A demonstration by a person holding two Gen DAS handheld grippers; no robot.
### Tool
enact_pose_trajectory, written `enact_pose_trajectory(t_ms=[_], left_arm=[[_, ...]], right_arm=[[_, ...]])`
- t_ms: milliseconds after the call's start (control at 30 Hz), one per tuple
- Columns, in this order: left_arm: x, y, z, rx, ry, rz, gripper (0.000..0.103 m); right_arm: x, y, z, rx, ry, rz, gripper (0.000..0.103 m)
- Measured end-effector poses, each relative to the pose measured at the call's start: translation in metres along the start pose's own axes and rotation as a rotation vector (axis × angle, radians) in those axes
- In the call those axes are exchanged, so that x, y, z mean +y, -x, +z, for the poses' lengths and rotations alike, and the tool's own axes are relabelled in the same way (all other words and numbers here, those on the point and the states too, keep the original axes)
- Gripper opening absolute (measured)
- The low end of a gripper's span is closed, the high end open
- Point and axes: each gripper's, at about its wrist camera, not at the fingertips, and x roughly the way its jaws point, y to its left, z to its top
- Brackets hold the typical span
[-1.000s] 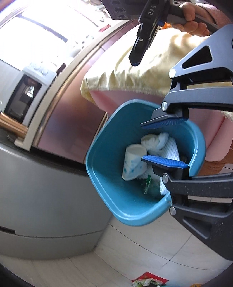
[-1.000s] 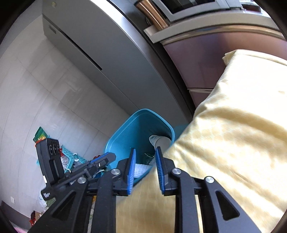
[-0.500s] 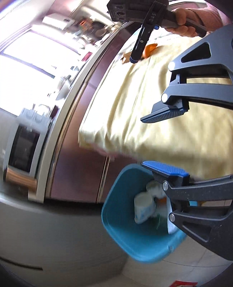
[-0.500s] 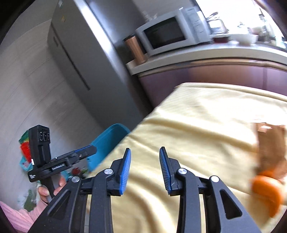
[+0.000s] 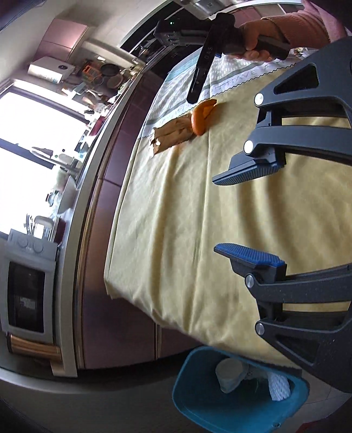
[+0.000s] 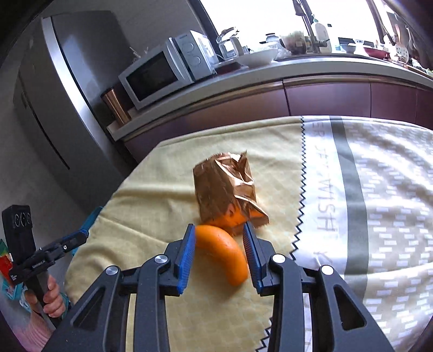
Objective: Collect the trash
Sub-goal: 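Move both open tools back over the table toward the peel and foil bag, then grasp the orange peel with the left tool while the right tool grasps the brown foil bag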
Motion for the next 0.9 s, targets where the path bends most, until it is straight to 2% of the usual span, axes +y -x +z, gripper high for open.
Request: enact_pose_trajectory(t_ms=[167, 233, 267, 367, 500, 633, 700, 767, 900], left_arm=[[-0.020, -0.014, -0.001, 0.028, -0.032, -0.022, 0.046], [-0.025, -0.018, -0.001, 0.039, -0.043, -0.029, 0.046], [-0.028, -0.020, -0.002, 0.043, -0.049, -0.033, 0.046], [-0.035, -0.024, -0.002, 0.054, -0.063, -0.041, 0.047], [-0.045, -0.028, 0.000, 0.061, -0.087, -0.057, 0.047], [-0.058, -0.032, 0.001, 0.069, -0.122, -0.078, 0.050], [-0.065, -0.036, 0.001, 0.077, -0.146, -0.086, 0.050], [-0.073, -0.040, 0.001, 0.084, -0.173, -0.090, 0.050], [-0.085, -0.051, 0.000, 0.118, -0.207, -0.119, 0.052]], right_arm=[[-0.006, -0.011, -0.005, 0.039, 0.014, 0.009, 0.034], [-0.002, -0.014, -0.006, 0.051, 0.018, 0.024, 0.029], [-0.001, -0.015, -0.006, 0.056, 0.020, 0.040, 0.023], [0.004, -0.015, -0.008, 0.060, 0.038, 0.070, 0.019], [0.013, -0.010, -0.012, 0.074, 0.047, 0.184, 0.016], [0.028, -0.012, -0.018, 0.136, 0.078, 0.288, 0.018], [0.031, -0.010, -0.018, 0.136, 0.088, 0.279, 0.028], [0.026, -0.003, -0.014, 0.097, 0.073, 0.272, 0.029], [0.001, 0.008, 0.002, 0.008, 0.000, 0.187, 0.031]])
